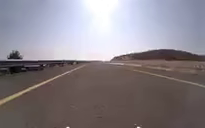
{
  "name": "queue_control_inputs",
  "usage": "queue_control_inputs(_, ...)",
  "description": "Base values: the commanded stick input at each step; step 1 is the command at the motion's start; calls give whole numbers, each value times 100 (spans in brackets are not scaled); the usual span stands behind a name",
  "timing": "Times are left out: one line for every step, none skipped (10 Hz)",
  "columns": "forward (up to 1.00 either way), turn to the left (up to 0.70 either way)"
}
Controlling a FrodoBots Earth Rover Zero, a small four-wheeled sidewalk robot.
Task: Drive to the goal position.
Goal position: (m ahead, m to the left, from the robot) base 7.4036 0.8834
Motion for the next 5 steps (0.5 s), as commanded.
queue_control_inputs(70,0)
queue_control_inputs(70,0)
queue_control_inputs(70,0)
queue_control_inputs(70,0)
queue_control_inputs(70,0)
